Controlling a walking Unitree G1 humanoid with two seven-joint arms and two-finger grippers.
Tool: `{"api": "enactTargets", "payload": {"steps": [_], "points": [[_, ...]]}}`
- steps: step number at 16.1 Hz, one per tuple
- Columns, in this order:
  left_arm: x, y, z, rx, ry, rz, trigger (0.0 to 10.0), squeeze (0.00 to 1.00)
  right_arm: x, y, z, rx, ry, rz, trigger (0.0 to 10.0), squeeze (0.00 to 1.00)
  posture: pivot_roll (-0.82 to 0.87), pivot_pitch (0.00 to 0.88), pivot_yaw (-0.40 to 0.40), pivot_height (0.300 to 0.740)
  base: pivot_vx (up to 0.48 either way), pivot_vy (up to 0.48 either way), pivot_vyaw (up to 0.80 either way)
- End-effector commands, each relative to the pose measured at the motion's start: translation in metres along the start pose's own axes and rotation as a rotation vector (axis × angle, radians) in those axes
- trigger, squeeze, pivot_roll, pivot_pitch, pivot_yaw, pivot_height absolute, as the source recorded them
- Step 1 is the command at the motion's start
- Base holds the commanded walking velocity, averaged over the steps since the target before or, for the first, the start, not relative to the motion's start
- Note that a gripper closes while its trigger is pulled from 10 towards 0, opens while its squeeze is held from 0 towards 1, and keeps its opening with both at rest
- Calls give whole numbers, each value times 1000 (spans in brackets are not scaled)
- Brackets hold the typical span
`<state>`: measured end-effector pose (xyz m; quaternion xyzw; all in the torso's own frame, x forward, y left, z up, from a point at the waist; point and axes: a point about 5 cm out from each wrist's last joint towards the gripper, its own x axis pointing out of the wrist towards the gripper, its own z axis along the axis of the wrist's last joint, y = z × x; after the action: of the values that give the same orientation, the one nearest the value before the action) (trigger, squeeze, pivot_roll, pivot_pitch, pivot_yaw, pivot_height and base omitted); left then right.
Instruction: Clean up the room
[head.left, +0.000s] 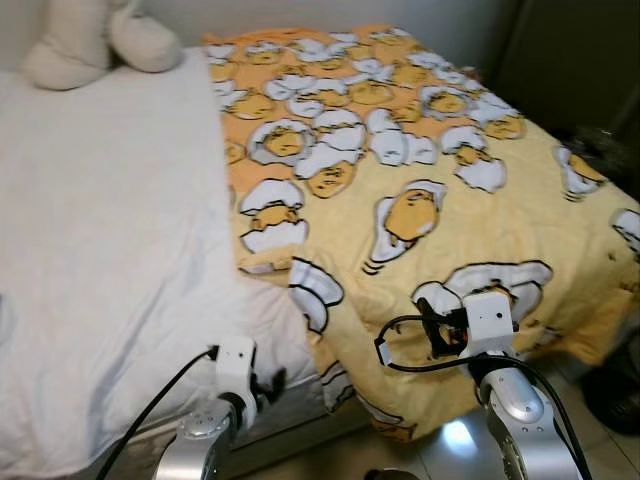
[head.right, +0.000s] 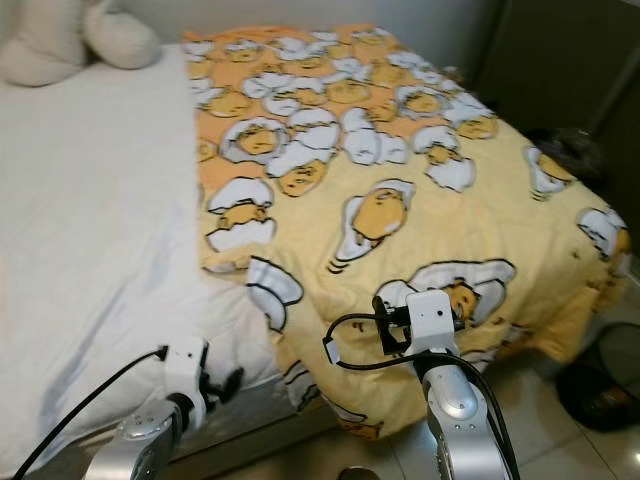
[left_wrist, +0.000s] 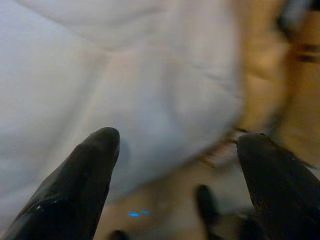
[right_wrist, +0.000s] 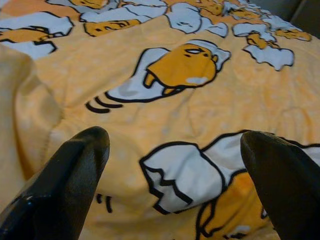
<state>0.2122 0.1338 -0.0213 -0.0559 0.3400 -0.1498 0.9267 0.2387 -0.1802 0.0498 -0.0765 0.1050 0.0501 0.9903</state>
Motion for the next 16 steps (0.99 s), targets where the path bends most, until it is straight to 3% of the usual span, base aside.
{"api": "enactTargets", "payload": {"steps": [1,5,9,12,16], "points": [[0,-9,8,9,-21,-76,10000,0,0,-2,5,-17,-29,0,10000,0,-144,0,39,735,0,0,0],[6,-21,29,142,-135,-131,10000,0,0,-3,4,-30,-32,18,10000,0,-151,0,29,735,0,0,0],[10,-19,32,158,-140,-125,10000,0,-29,-3,-29,-57,77,27,10000,0,-164,0,27,735,0,0,-344],[12,-19,32,172,-143,-123,10000,0,-33,2,-39,-43,125,66,10000,12,-172,0,33,735,0,0,-742],[15,-20,29,186,-128,-112,10000,0,-38,3,-57,-78,200,147,10000,0,-169,0,31,735,0,0,0]]}}
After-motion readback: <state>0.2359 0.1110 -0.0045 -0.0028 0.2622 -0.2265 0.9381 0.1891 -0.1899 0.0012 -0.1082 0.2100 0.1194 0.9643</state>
